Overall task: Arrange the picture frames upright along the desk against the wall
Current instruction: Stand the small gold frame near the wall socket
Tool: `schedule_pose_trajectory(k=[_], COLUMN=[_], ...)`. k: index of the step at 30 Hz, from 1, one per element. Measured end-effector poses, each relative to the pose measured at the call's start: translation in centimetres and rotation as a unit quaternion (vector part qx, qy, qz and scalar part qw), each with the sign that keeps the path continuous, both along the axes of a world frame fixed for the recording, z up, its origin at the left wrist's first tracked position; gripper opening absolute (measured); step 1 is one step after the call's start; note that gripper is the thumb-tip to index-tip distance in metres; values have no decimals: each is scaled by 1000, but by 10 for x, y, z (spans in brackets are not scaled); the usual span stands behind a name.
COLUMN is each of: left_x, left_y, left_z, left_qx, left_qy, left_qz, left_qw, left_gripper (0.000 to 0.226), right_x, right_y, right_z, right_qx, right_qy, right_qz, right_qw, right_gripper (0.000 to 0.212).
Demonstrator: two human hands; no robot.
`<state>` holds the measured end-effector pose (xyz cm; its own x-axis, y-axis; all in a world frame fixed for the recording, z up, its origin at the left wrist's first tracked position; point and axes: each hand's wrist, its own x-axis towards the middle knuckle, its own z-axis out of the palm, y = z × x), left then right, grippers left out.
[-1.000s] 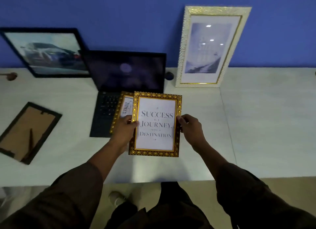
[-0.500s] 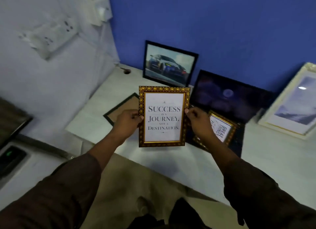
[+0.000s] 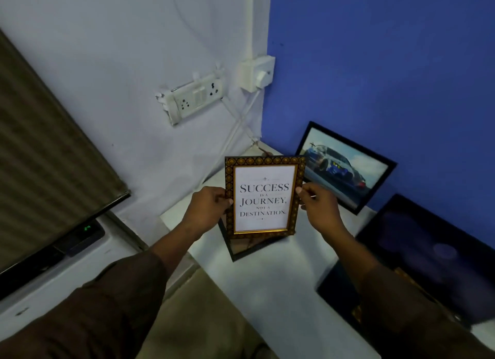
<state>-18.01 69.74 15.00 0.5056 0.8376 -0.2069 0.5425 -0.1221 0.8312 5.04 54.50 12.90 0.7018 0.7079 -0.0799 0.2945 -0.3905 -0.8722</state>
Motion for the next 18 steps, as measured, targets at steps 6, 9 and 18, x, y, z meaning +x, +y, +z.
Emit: schedule_pose_trajectory(k=[6, 9, 18], left_x=[4, 7, 29], left_y=[22, 41, 118], left_z=[-7, -13, -48], left_qx=[35, 43, 81], left_qy=[30, 44, 93], left_qz=[42, 55, 48], left_qw=[998, 997, 991], left_gripper=[12, 11, 16], right_x=[17, 23, 38], right_y=[47, 75, 169], right_z=[6, 5, -22], right_qx=[6, -3, -52], right_qy=[-35, -50, -79], right_qz=[62, 80, 91], right_qw=[997, 996, 991], right_gripper=[19, 19, 22])
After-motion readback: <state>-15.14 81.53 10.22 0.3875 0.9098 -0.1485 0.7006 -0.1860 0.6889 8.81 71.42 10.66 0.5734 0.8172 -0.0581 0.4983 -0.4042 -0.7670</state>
